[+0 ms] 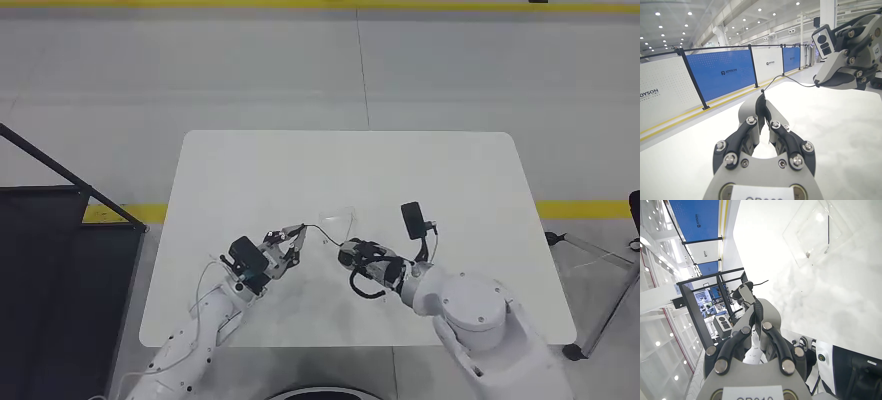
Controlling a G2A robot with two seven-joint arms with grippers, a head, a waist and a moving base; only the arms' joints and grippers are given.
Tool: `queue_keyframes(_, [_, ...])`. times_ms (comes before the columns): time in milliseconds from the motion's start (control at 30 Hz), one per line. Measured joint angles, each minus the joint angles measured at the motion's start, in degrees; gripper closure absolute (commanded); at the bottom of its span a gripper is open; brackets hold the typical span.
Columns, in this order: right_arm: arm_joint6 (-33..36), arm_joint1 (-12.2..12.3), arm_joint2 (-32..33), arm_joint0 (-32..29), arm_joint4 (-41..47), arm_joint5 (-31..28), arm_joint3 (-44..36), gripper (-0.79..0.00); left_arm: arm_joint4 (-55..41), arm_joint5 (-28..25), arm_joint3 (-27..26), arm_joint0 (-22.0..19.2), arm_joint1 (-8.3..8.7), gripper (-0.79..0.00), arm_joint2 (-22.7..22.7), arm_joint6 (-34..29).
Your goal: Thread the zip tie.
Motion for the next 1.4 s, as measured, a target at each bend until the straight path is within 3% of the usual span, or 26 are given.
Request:
queue_keyframes(267, [-1.46,-0.42,-3.4,3.1,-2.74,5.25,0.54,0.0,0.0,0.08,-0.25,0.43,-0.06,0.0,-0.18,0.35])
queue_keyframes(433, [-1.7,-0.6,-4.51,4.0,-3.54,5.35,0.66,0.0,0.45,-0.02,-0.34,0.53,-0.09,0.0,-0.11,0.28])
queue_keyframes(633, [-2.24,-0.71,-2.97,2.49,-1.58,1.38,0.41,0.0,2.49,-1.17,-0.37,0.48,0.05,0.0,0.05,0.47])
queue_keyframes(1067, [0.11,-0.35,4.9,-4.46,7.1,-13.15,0.39,0.0,4.23,-2.25,-0.35,0.17,0.15,0.0,0.16,-0.27])
queue_keyframes(1400, [1.53,-0.15,7.16,-6.9,9.18,-18.41,0.74,0.0,4.72,-2.97,0.0,-0.3,0.11,0.0,0.57,-0.32])
